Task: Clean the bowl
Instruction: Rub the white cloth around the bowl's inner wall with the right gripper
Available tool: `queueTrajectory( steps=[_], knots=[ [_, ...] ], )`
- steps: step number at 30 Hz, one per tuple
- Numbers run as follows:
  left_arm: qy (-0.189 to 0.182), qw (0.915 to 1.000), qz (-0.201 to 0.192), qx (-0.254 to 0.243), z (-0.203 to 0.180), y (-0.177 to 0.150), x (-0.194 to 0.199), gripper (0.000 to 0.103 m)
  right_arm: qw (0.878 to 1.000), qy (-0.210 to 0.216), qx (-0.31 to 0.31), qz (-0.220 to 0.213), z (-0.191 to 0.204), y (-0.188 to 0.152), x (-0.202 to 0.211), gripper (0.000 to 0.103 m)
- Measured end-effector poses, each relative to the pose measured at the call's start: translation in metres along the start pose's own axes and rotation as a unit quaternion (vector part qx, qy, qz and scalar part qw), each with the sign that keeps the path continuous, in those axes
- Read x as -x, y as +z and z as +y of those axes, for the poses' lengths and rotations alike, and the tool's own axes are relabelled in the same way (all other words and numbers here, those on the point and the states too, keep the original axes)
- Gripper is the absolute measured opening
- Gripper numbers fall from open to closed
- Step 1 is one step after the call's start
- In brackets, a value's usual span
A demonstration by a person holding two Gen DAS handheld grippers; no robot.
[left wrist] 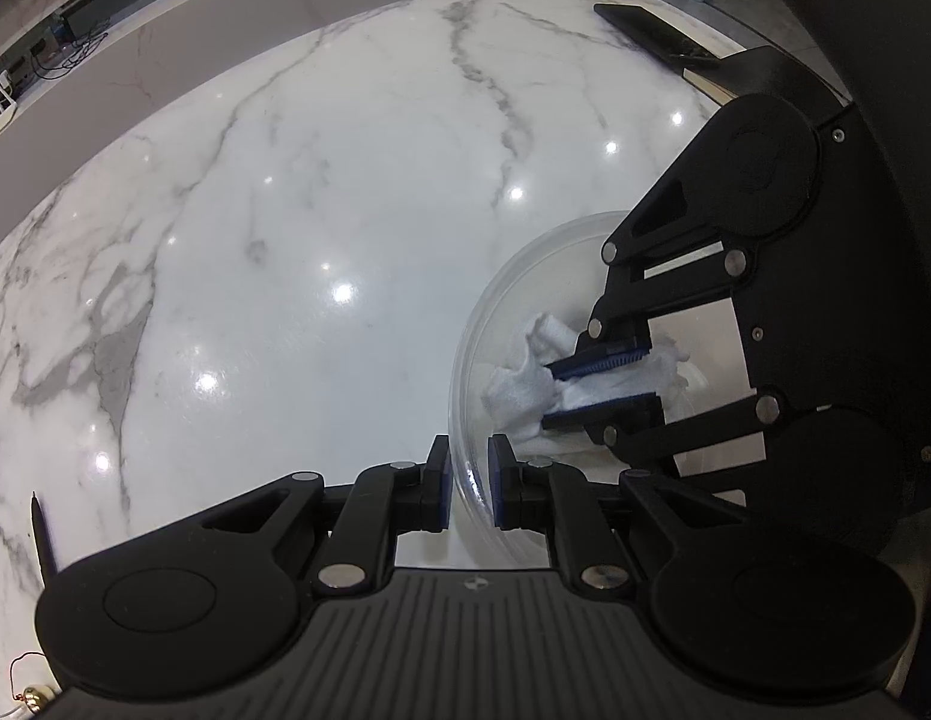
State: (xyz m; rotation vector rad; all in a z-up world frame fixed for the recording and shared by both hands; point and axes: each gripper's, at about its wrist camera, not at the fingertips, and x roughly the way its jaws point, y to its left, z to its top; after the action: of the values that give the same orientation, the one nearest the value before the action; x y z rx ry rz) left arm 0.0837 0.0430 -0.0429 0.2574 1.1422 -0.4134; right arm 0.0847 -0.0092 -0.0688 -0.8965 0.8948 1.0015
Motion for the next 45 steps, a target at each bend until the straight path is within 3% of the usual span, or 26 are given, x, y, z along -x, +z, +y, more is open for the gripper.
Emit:
queueTrajectory(
  steps=[10,20,23,28,36,45],
  knots=[
    [0.001,1.0,0.009,-0.002,0.001,-0.001,-0.005,0.01,0.998,0.019,0.057,-0.018,0.025,-0.007,0.016,0.011],
    [0.0,0.9999,0.008,-0.011,0.001,-0.002,-0.005,0.009,0.996,0.055,0.072,-0.011,0.029,0.0,0.014,0.011],
    [-0.003,0.9998,0.004,-0.02,0.002,-0.003,-0.005,0.009,0.992,0.057,0.111,-0.012,0.034,0.001,0.013,0.011],
    [-0.005,0.9998,0.007,-0.018,0.004,-0.003,-0.004,0.009,0.977,0.065,0.204,-0.018,0.042,0.003,0.013,0.011],
    [-0.011,0.9997,0.01,-0.017,0.004,0.001,-0.006,0.008,0.94,0.108,0.322,0.0,0.052,0.008,0.015,0.011],
    [-0.013,0.9997,0.01,-0.017,0.005,0.0,-0.006,0.009,0.918,0.143,0.367,0.033,0.052,0.016,0.015,0.011]
  ],
)
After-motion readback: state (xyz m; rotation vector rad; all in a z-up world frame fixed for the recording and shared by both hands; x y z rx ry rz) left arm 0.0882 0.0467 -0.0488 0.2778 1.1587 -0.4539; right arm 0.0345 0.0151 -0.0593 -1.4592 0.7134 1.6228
